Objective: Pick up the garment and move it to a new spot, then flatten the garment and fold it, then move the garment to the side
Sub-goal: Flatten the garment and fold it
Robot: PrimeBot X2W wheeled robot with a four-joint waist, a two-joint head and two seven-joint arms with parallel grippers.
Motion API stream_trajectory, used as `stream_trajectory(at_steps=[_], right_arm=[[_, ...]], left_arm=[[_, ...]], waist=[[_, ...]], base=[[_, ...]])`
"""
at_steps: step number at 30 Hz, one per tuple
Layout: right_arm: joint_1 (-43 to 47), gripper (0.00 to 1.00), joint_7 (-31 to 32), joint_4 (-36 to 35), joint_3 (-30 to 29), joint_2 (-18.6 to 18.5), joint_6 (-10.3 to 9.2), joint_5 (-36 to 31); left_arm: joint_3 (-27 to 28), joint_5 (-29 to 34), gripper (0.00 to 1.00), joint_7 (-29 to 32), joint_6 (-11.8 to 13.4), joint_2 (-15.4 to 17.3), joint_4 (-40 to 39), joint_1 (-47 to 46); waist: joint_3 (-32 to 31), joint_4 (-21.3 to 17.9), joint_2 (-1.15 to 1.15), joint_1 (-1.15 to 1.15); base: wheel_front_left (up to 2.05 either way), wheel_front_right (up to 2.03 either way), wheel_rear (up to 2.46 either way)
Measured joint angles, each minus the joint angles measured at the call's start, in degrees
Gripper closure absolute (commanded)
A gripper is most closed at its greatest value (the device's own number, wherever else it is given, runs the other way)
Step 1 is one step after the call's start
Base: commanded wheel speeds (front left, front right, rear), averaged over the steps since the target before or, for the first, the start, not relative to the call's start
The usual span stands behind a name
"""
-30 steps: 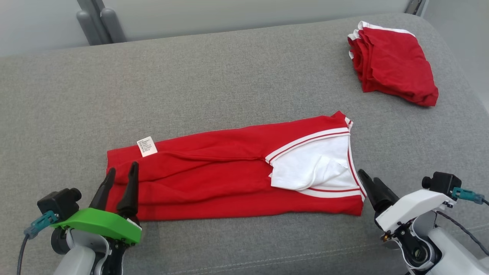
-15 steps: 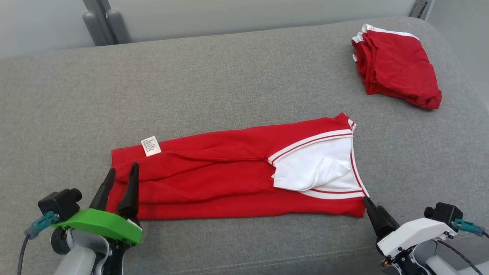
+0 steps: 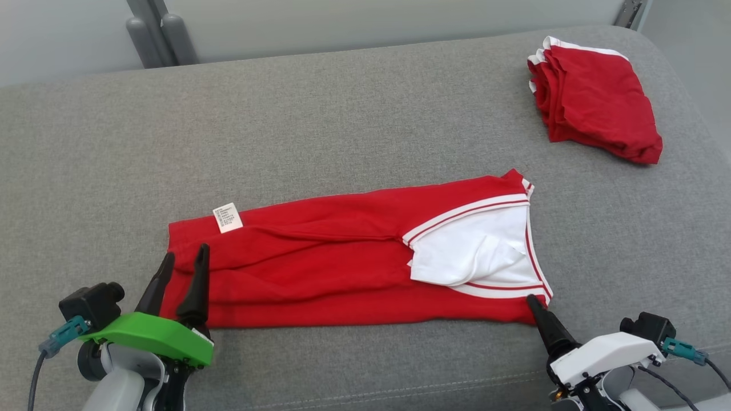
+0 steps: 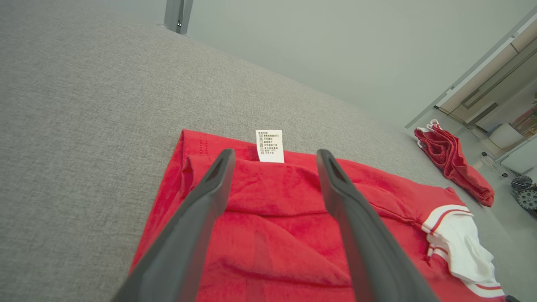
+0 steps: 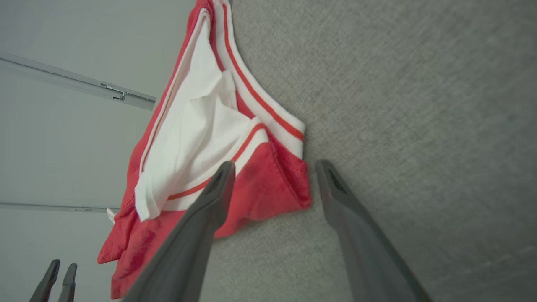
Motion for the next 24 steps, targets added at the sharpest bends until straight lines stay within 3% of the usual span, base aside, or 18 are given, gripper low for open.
stream_trajectory(at_steps=[15,24], right_arm=[[-1.7,0.0,-0.24,0.63,-2.04,5.8,1.12,6.71],[-2.58,0.0,-0.82,-2.65,-3.89,6.84,1.04,11.33]], left_arm=[[-0.24,0.0,0.0,0.0,0.0,0.46,0.16,-0.01],[-0.36,0.0,0.0,0.0,0.0,0.8,0.14,-0.01]], waist=[[-0.04,1.04,0.0,0.0],[0.41,1.44,0.0,0.0]], base=[[0.0,0.0,0.0],[0.0,0.0,0.0]])
